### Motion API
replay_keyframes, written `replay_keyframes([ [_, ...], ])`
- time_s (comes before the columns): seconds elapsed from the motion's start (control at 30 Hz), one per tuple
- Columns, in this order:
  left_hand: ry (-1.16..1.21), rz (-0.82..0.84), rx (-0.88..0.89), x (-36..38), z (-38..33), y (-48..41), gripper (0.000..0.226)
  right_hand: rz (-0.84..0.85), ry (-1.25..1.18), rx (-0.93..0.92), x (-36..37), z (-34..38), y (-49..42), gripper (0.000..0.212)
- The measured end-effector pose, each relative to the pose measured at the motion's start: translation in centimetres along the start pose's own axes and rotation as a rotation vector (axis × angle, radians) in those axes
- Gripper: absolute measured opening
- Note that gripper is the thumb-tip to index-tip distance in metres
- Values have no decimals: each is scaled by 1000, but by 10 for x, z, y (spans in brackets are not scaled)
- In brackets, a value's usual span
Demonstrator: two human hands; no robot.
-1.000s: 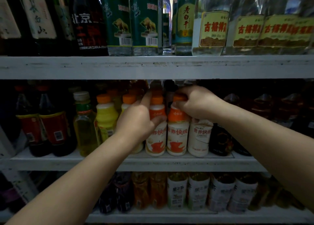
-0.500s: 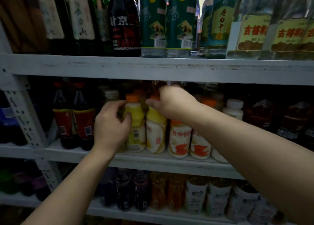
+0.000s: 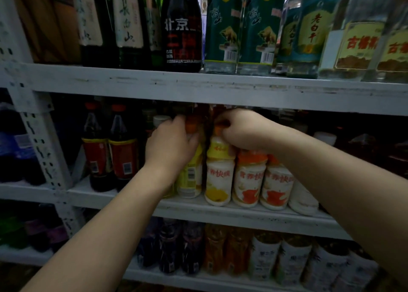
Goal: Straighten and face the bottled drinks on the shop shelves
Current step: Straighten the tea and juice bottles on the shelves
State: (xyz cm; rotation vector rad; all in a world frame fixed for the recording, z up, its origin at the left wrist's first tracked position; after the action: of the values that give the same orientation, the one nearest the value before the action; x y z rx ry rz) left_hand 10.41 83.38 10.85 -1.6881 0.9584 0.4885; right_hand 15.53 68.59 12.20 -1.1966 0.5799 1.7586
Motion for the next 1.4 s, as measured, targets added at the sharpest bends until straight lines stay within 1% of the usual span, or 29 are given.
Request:
replay_keyframes([
  [0.03, -32, 20, -25, 3, -1, -4, 36, -30, 4, -2, 0, 1, 1, 17],
  [0.07, -55, 39, -50, 6, -1, -8, 38, -71, 42, 0, -2, 3, 1, 16],
  [0.1, -78, 51, -67, 8, -2, -11, 41, -105, 103, 9, -3, 4, 2, 21],
  [0.17, -114, 54, -62, 8, -4, -17, 41, -121, 199, 32, -3, 5, 1, 31],
  [0.23, -111, 55, -39, 7, -5, -20, 35, -113, 211, 33, -4, 5, 1, 34],
  [0.3, -84, 90, -19, 6, -3, -22, 29, -113, 201, 18, -5, 5, 1, 34],
  [0.37, -36, 167, 12, 9, -2, -25, 29, -104, 176, 10, -4, 5, 2, 33],
  [0.5, 118, 390, 79, 15, -5, -31, 32, -90, 184, 4, -3, 6, 1, 33],
  [0.57, 123, 441, 91, 15, -7, -34, 32, -82, 187, 7, -2, 7, 2, 31],
  [0.6, 85, 434, 86, 14, -7, -35, 29, -84, 189, 9, -2, 7, 2, 30],
  [0.67, -34, 362, 38, 9, -9, -36, 22, -97, 190, 11, -2, 9, 1, 29],
  [0.77, -254, 258, -13, 7, -16, -35, 31, -97, 226, 43, -2, 10, 1, 27],
  [0.8, -297, 245, -10, 8, -17, -35, 31, -91, 241, 59, -2, 10, 1, 27],
  [0.87, -327, 254, -6, 10, -15, -36, 21, -83, 244, 72, -2, 10, 1, 28],
  [0.9, -326, 270, -6, 9, -12, -36, 16, -78, 243, 75, -2, 10, 1, 29],
  [0.97, -301, 318, 8, 7, -9, -36, 15, -69, 245, 81, -2, 10, 2, 30],
  [1.07, -176, 413, 83, 6, -15, -36, 19, -73, 231, 78, -2, 10, 2, 30],
  [1.17, -100, 473, 134, 7, -22, -33, 25, -97, 214, 79, -3, 9, 3, 28],
  [1.23, -48, 463, 129, 5, -20, -34, 26, -113, 196, 74, -3, 10, 2, 28],
  [1.33, -23, 389, 107, 5, -17, -32, 25, -144, 160, 69, -4, 9, 5, 27],
  [1.4, -14, 375, 127, 15, -20, -25, 31, -163, 181, 70, -3, 9, 6, 29],
])
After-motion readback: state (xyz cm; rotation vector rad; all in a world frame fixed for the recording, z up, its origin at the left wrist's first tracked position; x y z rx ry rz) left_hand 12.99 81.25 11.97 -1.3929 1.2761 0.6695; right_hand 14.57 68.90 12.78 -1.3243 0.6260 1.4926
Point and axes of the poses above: each hand's wrist, its own y-axis away from the middle knuckle, its own x-axis out of the palm, z = x × y, the point moved 10 cm from there along -y, towards the middle knuckle, and after that the axes turned 12 degrees about z, right-handed, at the moved point
